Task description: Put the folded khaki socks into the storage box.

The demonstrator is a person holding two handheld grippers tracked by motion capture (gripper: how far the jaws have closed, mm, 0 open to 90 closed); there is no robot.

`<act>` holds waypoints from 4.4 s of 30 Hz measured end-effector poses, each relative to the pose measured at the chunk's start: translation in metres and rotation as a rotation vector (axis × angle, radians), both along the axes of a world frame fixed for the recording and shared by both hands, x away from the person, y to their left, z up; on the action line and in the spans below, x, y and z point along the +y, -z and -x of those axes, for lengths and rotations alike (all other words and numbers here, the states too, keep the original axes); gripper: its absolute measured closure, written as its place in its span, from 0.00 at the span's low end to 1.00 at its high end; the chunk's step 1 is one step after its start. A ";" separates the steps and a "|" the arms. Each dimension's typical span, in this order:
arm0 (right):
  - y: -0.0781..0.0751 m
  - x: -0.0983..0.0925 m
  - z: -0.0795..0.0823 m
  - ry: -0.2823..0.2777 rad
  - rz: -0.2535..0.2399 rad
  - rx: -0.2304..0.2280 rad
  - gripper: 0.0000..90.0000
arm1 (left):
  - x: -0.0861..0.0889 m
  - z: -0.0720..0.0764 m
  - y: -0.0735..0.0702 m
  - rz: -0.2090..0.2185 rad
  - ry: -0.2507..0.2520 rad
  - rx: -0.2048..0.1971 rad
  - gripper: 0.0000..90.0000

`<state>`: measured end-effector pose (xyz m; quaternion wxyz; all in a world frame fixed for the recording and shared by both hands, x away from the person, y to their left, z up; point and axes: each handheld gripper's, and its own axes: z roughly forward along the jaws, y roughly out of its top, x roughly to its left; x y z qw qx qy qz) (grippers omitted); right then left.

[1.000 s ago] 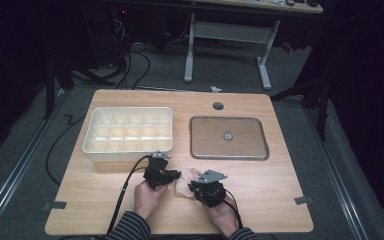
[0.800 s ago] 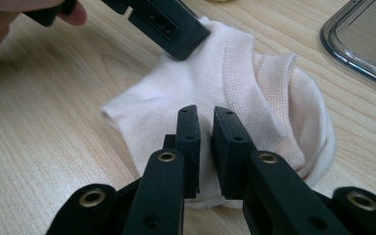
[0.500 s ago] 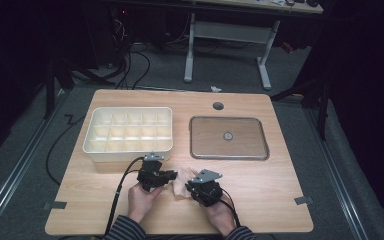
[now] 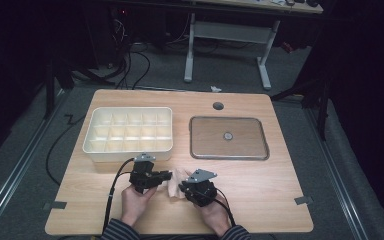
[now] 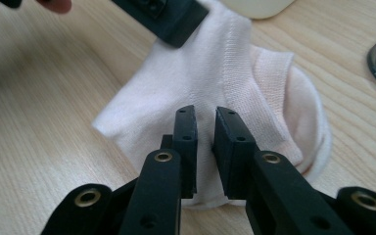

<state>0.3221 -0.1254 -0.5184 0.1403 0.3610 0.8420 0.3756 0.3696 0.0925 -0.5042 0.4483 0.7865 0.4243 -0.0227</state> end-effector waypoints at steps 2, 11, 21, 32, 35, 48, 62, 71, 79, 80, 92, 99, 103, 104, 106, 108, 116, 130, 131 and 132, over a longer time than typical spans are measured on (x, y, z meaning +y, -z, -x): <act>-0.005 -0.004 -0.001 0.009 -0.024 -0.007 0.91 | 0.000 0.000 -0.001 -0.005 0.003 -0.002 0.94; -0.016 -0.011 -0.017 0.041 -0.062 0.005 0.97 | 0.001 -0.001 -0.002 -0.008 0.005 0.007 0.93; -0.013 -0.003 -0.027 0.057 -0.072 0.020 0.97 | 0.001 -0.002 -0.002 -0.015 0.011 0.011 0.93; -0.001 0.001 -0.036 0.073 -0.046 0.050 0.97 | 0.001 -0.001 -0.002 0.003 0.025 0.005 0.93; 0.000 0.001 -0.036 0.067 -0.042 0.050 0.97 | 0.001 -0.001 -0.003 0.013 0.029 -0.002 0.93; 0.001 0.006 -0.035 0.043 -0.032 0.050 0.97 | -0.007 -0.001 -0.013 0.027 0.066 -0.025 0.94; -0.002 0.012 -0.031 0.021 -0.041 0.041 0.92 | -0.008 0.000 -0.012 0.002 0.044 -0.039 0.94; -0.016 -0.006 -0.016 0.056 -0.049 -0.031 0.81 | -0.009 0.002 -0.013 -0.019 0.026 -0.043 0.94; -0.004 -0.021 -0.011 0.120 -0.092 0.028 0.66 | -0.009 0.002 -0.013 -0.019 0.018 -0.044 0.94; -0.002 -0.021 -0.012 0.123 -0.094 0.038 0.66 | -0.009 0.002 -0.013 -0.019 0.017 -0.043 0.94; 0.006 -0.011 -0.014 0.078 -0.038 0.059 0.87 | -0.014 0.004 -0.016 -0.011 0.026 -0.049 0.94; 0.006 -0.009 -0.016 0.061 -0.024 0.052 0.88 | -0.019 0.001 -0.019 -0.007 0.035 -0.049 0.94; 0.006 -0.008 -0.016 0.060 -0.024 0.057 0.88 | -0.025 -0.002 -0.020 -0.011 0.047 -0.047 0.93; 0.006 -0.008 -0.017 0.053 -0.025 0.051 0.88 | -0.026 -0.003 -0.019 -0.009 0.049 -0.047 0.93; 0.006 -0.006 -0.017 0.049 -0.020 0.043 0.88 | -0.028 -0.005 -0.018 -0.005 0.050 -0.036 0.93; 0.006 -0.006 -0.017 0.047 -0.016 0.043 0.88 | -0.028 -0.007 -0.016 -0.005 0.049 -0.029 0.93; 0.006 -0.001 -0.020 0.029 -0.017 0.044 0.87 | -0.030 -0.011 -0.011 -0.011 0.040 -0.023 0.93; 0.002 -0.011 -0.013 0.041 -0.023 0.038 0.70 | -0.034 -0.012 -0.002 -0.077 0.053 -0.050 0.93; 0.002 -0.011 -0.013 0.041 -0.023 0.038 0.70 | -0.034 -0.012 -0.002 -0.077 0.053 -0.050 0.93; 0.000 -0.013 -0.010 0.038 -0.024 0.034 0.70 | -0.034 -0.011 -0.001 -0.079 0.054 -0.053 0.93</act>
